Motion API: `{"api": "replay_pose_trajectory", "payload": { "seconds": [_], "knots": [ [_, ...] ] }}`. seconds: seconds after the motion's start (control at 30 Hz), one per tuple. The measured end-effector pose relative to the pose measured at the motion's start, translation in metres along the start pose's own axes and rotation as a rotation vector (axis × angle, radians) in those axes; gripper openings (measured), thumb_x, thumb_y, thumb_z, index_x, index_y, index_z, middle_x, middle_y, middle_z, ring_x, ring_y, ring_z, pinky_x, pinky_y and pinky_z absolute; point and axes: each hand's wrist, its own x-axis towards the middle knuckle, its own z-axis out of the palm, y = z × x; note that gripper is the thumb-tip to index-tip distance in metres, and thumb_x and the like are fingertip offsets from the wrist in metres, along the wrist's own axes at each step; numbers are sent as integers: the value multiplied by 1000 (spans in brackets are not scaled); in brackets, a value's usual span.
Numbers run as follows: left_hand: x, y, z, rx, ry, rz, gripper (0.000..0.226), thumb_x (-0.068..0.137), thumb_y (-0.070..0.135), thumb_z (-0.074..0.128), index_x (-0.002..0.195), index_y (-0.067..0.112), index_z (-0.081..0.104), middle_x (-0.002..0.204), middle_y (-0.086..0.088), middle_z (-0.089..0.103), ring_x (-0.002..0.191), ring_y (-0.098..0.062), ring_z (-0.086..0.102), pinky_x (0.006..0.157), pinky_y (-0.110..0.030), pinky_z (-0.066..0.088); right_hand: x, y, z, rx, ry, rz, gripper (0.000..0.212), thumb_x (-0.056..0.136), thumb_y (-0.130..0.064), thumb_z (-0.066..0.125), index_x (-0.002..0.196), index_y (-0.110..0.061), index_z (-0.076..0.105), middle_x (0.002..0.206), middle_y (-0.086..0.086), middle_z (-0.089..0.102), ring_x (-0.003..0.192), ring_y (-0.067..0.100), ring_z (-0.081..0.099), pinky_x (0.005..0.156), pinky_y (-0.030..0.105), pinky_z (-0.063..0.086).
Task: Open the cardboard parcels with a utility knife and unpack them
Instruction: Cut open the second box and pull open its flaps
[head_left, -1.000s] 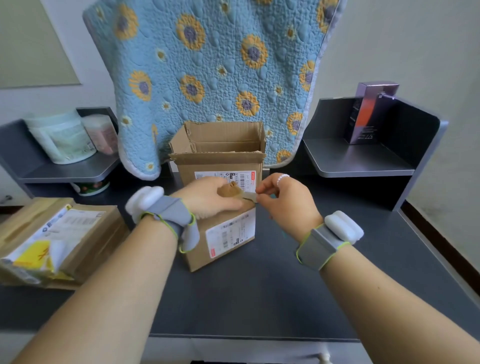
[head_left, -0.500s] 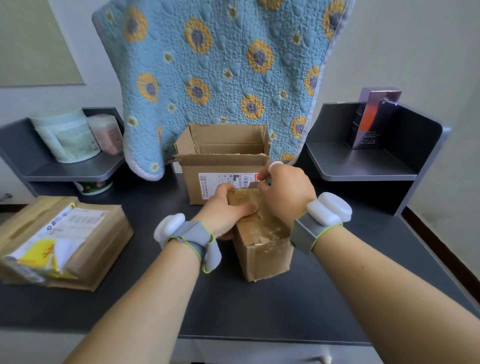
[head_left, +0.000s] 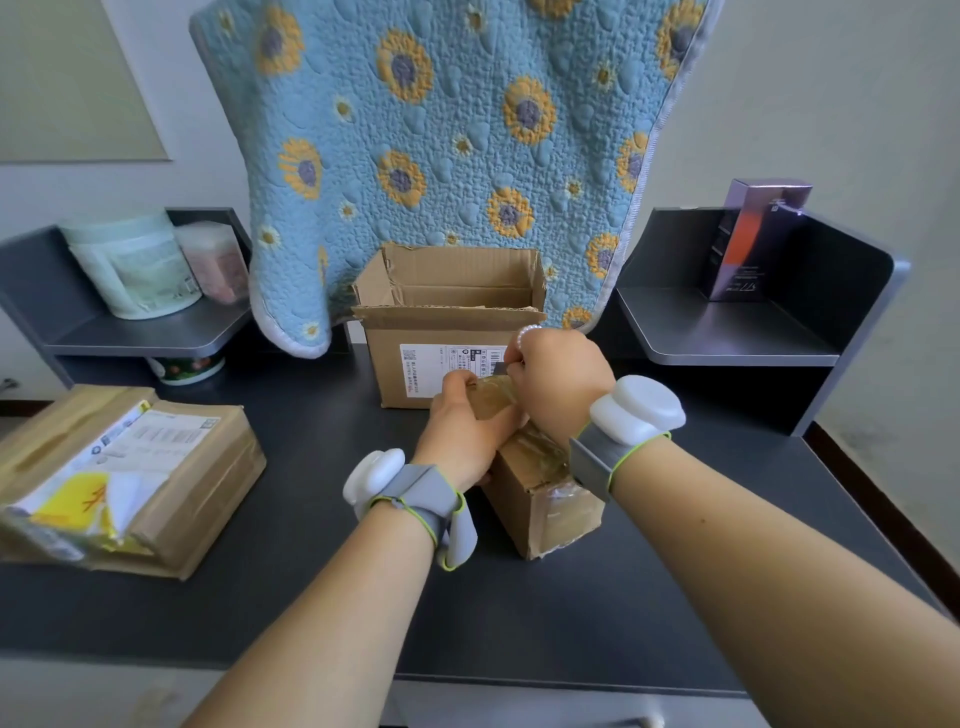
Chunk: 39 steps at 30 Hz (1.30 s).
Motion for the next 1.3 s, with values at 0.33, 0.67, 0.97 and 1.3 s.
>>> {"api": "replay_pose_trajectory", "payload": {
  "seconds": [0.33,0.67,0.97,1.3],
  "knots": [
    [0,3,3,77,52,-15,47,90,42,47,129,24,29,131,-12,38,108,-38,50,89,-52,50,-4,-4,-4,-103,-33,-69,23,85,3,50,100,-7,65,98,9,67,75,23,57,63,25,39],
    [-2,4,3,69,43,-18,44,89,44,49,123,24,31,125,-10,40,104,-36,51,87,-51,51,-8,1,-10,-134,-95,-118,20,85,-3,52,100,-8,65,94,10,67,72,21,55,64,28,45],
    [-4,4,4,52,41,1,34,87,39,50,113,25,34,119,-10,44,100,-33,53,87,-52,51,-21,2,-22,-84,-172,-51,24,86,-2,51,101,-6,69,103,9,69,92,24,65,80,31,54],
    [-10,-1,-10,250,318,12,38,86,38,50,118,18,45,123,-10,49,109,-32,47,83,-32,38,-28,5,-15,46,-163,-102,24,88,-13,51,100,-22,70,108,5,67,99,25,61,85,35,52]
  ]
}}
